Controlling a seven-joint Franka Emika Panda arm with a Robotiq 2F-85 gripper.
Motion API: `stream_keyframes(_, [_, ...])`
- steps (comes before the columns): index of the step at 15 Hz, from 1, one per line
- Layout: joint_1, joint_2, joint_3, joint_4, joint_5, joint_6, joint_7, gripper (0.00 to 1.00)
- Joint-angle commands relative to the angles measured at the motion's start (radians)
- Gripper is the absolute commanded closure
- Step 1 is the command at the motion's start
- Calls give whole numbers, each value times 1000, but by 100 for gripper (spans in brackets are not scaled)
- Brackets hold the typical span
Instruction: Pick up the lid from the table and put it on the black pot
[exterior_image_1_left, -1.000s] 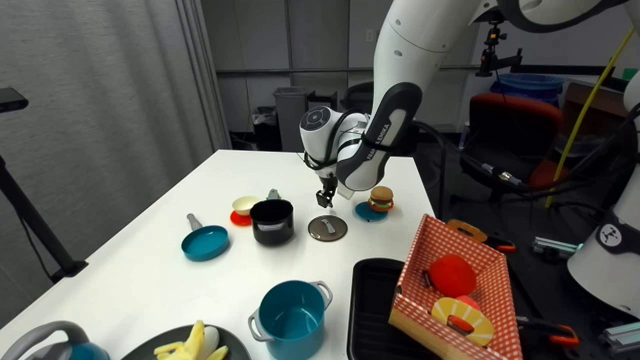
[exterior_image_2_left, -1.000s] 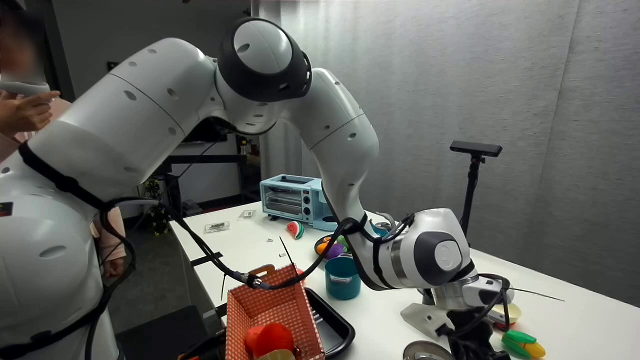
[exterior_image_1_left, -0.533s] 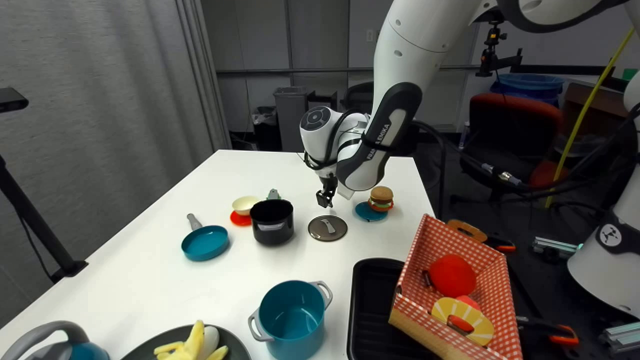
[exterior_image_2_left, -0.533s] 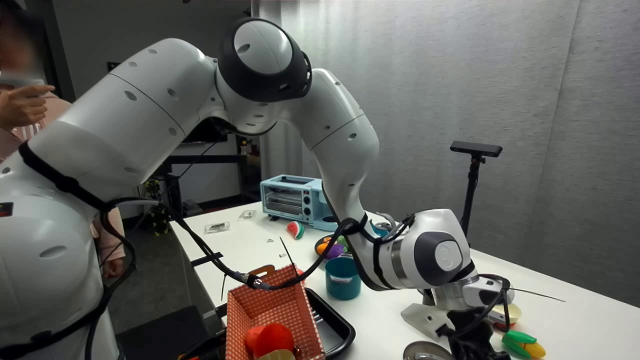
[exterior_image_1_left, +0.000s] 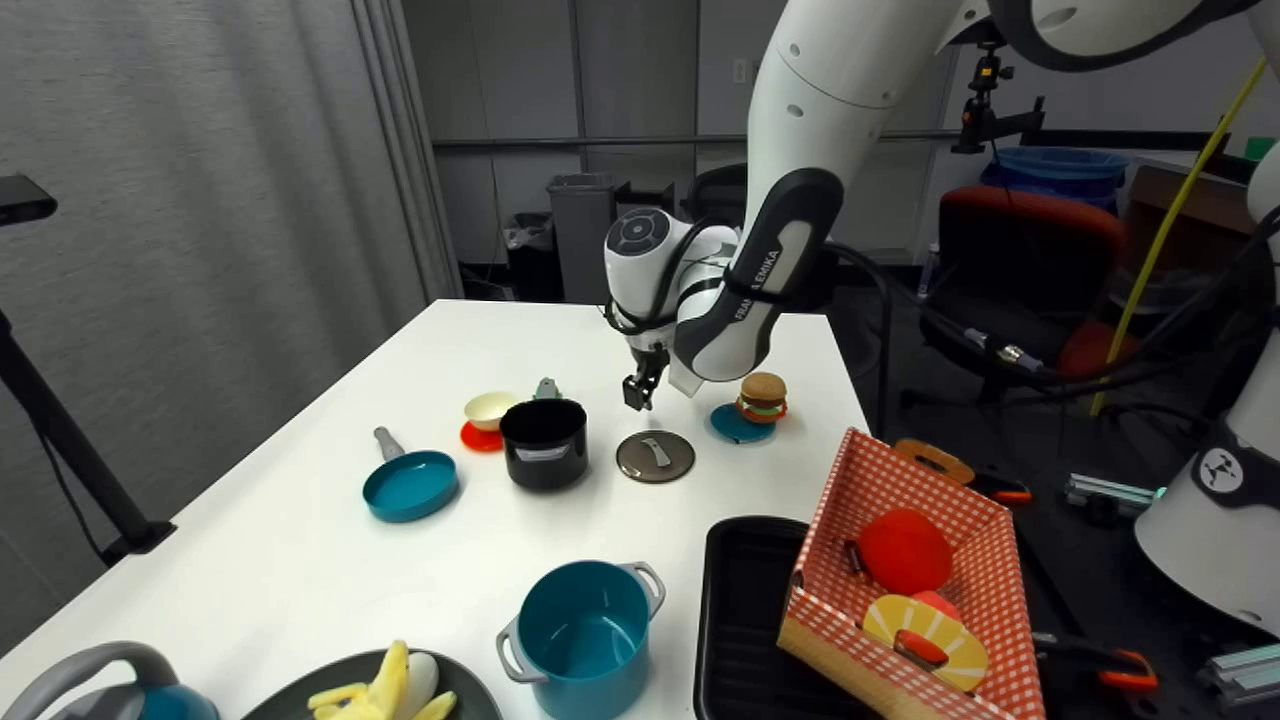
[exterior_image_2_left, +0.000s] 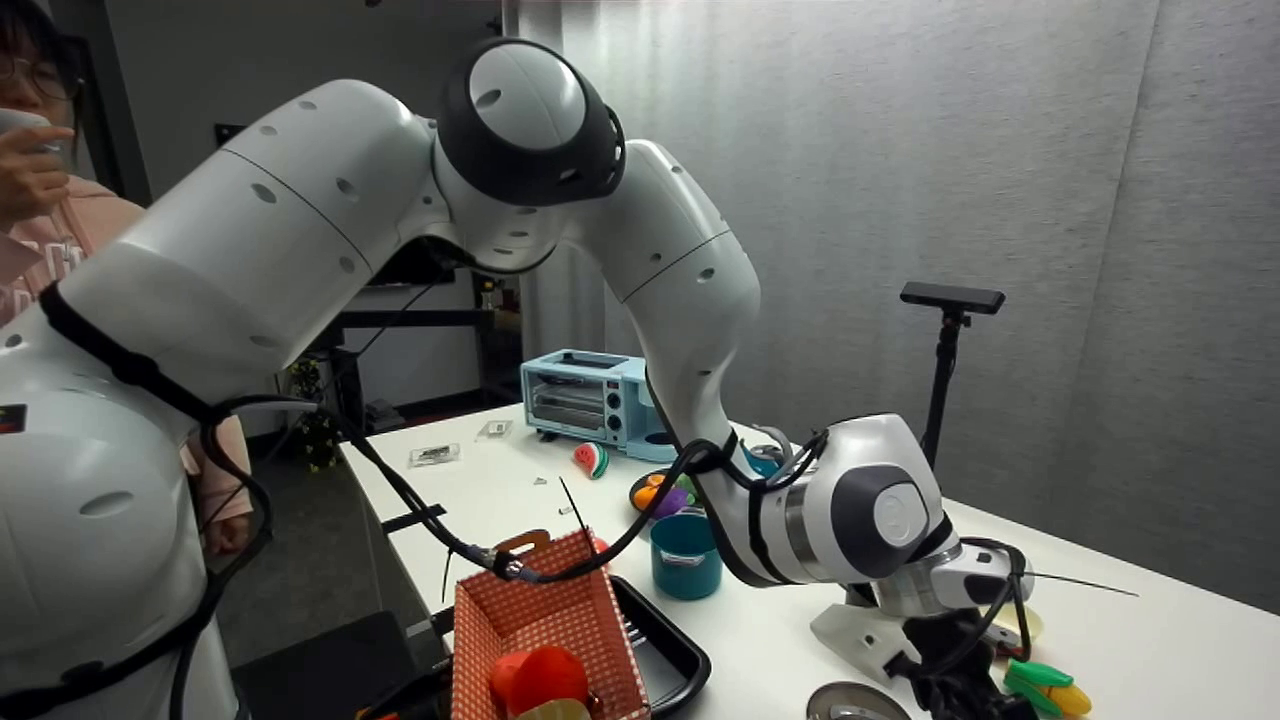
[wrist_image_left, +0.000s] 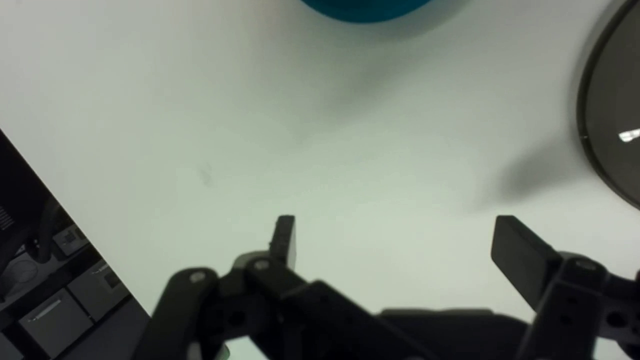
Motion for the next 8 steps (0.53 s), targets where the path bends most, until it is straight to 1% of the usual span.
stream_keyframes(1, [28, 39, -40, 6, 29, 98, 4, 0])
stream_keyframes(4, [34, 53, -49, 4, 59, 144, -16, 0])
stream_keyframes(5, [28, 53, -41, 2, 72, 156, -30, 0])
stream_keyframes(6, [3, 41, -9, -3, 89, 165, -63, 0])
stream_keyframes(7, [74, -137, -46, -109, 85, 92, -92, 0])
stream_keyframes(8, [68, -155, -30, -114, 100, 86, -113, 0])
